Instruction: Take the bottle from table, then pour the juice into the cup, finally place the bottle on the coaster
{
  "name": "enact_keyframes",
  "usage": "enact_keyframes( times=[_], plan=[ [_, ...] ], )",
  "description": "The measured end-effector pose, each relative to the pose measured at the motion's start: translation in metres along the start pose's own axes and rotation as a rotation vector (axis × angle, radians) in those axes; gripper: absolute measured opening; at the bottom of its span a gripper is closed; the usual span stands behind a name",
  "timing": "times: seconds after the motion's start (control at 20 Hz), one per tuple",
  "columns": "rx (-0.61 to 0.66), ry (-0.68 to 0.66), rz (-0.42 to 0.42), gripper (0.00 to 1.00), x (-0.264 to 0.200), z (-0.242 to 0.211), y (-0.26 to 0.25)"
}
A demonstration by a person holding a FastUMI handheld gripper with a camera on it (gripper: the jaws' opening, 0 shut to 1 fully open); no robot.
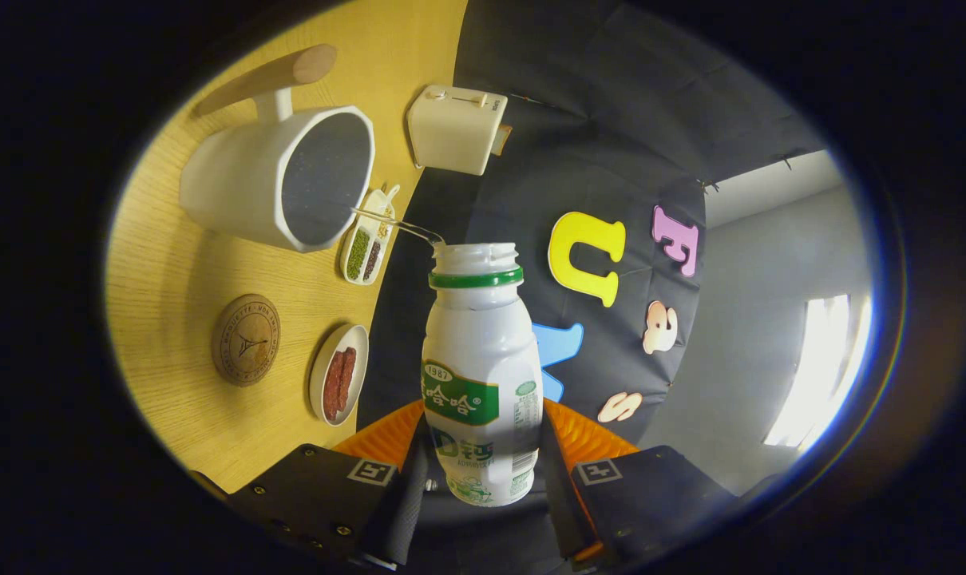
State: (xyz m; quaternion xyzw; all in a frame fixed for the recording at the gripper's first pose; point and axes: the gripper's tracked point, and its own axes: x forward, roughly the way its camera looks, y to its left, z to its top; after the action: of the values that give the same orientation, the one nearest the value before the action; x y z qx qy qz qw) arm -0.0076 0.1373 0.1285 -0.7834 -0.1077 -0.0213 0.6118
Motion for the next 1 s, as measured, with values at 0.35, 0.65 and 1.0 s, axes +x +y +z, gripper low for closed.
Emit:
enact_keyframes(
  times=[0.35, 0.65, 1.0],
  plan=[
    [-0.042, -0.012, -0.026, 0.67, 0.001, 0.004, -0.008],
    [-0.074, -0.025, -0.042, 0.67, -0.002, 0.007, -0.014],
    [-0.096, -0.031, -0.056, 0.67, -0.001, 0.009, -0.015]
  ],
)
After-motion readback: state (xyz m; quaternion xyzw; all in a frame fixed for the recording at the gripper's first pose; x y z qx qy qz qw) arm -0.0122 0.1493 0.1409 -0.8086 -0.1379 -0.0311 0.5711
